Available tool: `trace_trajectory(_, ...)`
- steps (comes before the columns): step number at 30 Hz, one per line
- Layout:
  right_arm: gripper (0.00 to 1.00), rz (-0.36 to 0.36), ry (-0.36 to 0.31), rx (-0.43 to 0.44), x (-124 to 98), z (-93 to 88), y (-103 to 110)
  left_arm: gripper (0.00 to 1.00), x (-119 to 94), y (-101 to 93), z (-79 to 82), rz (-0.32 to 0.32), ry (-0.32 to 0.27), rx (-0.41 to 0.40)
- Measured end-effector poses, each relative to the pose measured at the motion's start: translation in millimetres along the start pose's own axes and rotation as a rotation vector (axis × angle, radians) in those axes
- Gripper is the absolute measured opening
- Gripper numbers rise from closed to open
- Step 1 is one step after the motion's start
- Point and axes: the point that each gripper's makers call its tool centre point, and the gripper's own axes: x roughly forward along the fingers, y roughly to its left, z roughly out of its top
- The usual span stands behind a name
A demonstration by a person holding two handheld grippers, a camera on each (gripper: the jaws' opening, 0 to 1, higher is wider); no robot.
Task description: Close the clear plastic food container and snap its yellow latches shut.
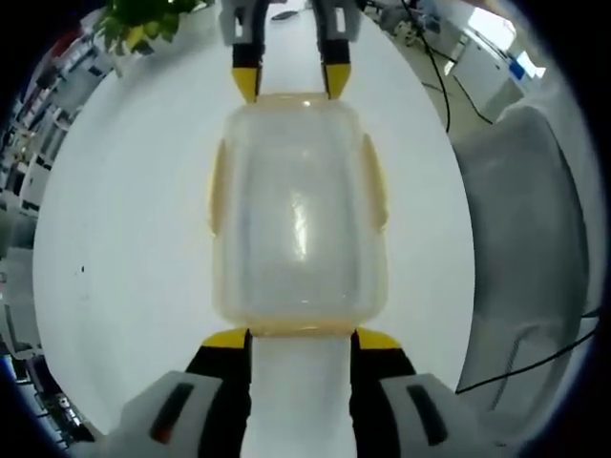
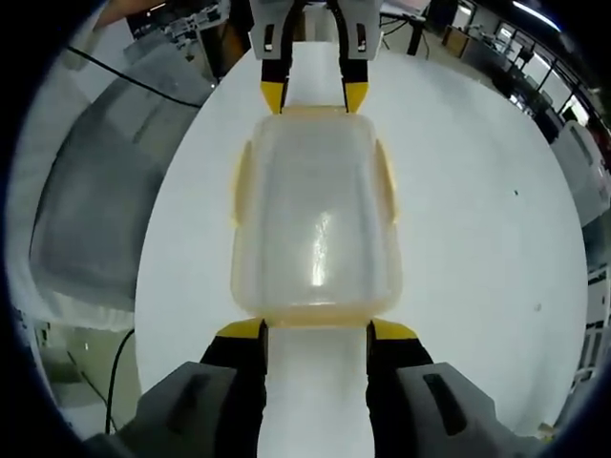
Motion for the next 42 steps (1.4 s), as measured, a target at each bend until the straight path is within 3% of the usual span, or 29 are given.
trace_trajectory(3, 0.37, -0.005, 0.003, -0.003, 0, -0.2, 0, 0.34, 0, 1.2, -1.8, 0.015, 0.005, 0.049)
trace_trajectory(4, 0.37, -0.007, 0.002, -0.002, 0, -0.2, 0, 0.27, 0, 2.8, -3.4, 0.030, 0.017, 0.067)
trace_trajectory(5, 0.37, -0.005, -0.004, 0.004, 0, 0.3, 0, 0.17, 0, 14.3, -3.9, 0.095, 0.033, 0.124)
trace_trajectory(6, 0.37, 0.000, -0.005, 0.020, 1, -0.1, 1, 0.12, 0, 16.1, -5.7, 0.105, 0.046, 0.143)
trace_trajectory(9, 0.26, 0.028, -0.004, 0.035, 5, -3.0, 7, 0.20, 9, -2.1, -9.4, 0.013, 0.047, 0.039)
trace_trajectory(12, 0.28, 0.011, 0.000, 0.057, 14, -7.5, 7, 0.19, 13, 1.7, -11.1, 0.044, 0.035, 0.066)
trace_trajectory(23, 0.29, 0.048, 0.008, 0.104, 21, -19.3, 14, 0.20, 19, -2.5, -28.1, 0.027, 0.069, -0.006)
trace_trajectory(28, 0.28, 0.033, 0.002, 0.156, 13, -27.0, 10, 0.21, 7, 0.2, -38.0, 0.038, 0.063, -0.142)
trace_trajectory(34, 0.31, -0.034, -0.126, 0.389, -9, -25.7, -12, 0.24, -8, 4.6, -36.3, 0.038, -0.076, -0.387)
trace_trajectory(36, 0.33, -0.028, -0.163, 0.445, -17, -22.6, -13, 0.29, -13, 2.5, -32.0, 0.017, -0.131, -0.466)
trace_trajectory(40, 0.35, -0.032, -0.195, 0.509, -26, -18.8, -14, 0.32, -23, 2.0, -22.2, -0.005, -0.228, -0.582)
trace_trajectory(42, 0.36, -0.038, -0.198, 0.563, -30, -17.5, -14, 0.35, -28, 2.1, -17.4, -0.011, -0.274, -0.677)
